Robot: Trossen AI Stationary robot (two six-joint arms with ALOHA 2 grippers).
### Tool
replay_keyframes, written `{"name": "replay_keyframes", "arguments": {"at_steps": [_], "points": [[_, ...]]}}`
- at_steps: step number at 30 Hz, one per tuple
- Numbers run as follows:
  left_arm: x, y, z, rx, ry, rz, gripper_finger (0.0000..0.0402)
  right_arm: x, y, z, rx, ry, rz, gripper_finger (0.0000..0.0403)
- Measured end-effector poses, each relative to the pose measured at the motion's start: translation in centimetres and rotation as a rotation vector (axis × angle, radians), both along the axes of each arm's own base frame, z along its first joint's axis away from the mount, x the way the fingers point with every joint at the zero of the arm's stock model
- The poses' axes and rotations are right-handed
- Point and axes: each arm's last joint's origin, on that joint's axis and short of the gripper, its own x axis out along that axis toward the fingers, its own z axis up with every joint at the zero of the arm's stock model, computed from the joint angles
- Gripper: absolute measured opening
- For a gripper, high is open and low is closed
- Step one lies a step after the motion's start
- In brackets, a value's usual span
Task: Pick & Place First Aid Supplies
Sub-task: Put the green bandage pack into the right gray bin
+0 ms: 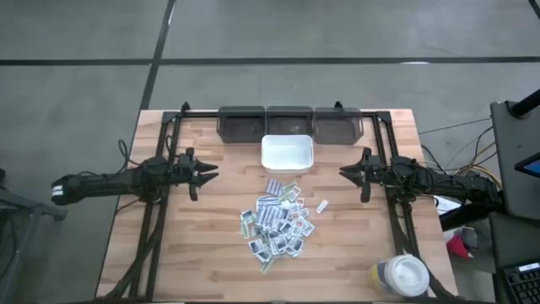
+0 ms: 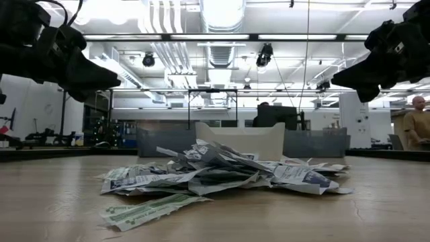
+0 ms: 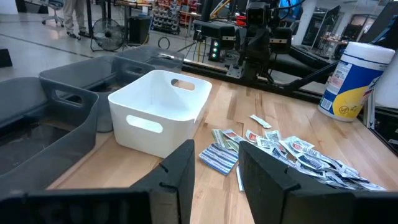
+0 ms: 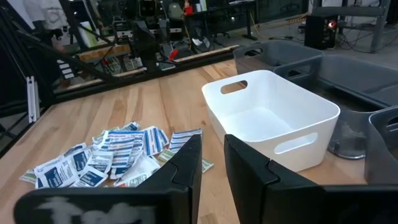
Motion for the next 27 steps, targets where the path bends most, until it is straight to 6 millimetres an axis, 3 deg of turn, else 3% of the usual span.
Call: {"name": "replay_keyframes", "arguments": {"at_steps": [17, 27], "points": [[0.0, 0.0, 0.0, 0.000, 0.001, 0.000, 0.0120, 0.0, 0.0, 0.3, 0.006, -0.032, 0.000, 0.0074], [0.0, 0.0, 0.0, 0.011, 0.003, -0.001, 0.0119, 0.1, 0.0, 1.6, 0.220, -0.206, -0.015, 0.0055]]}}
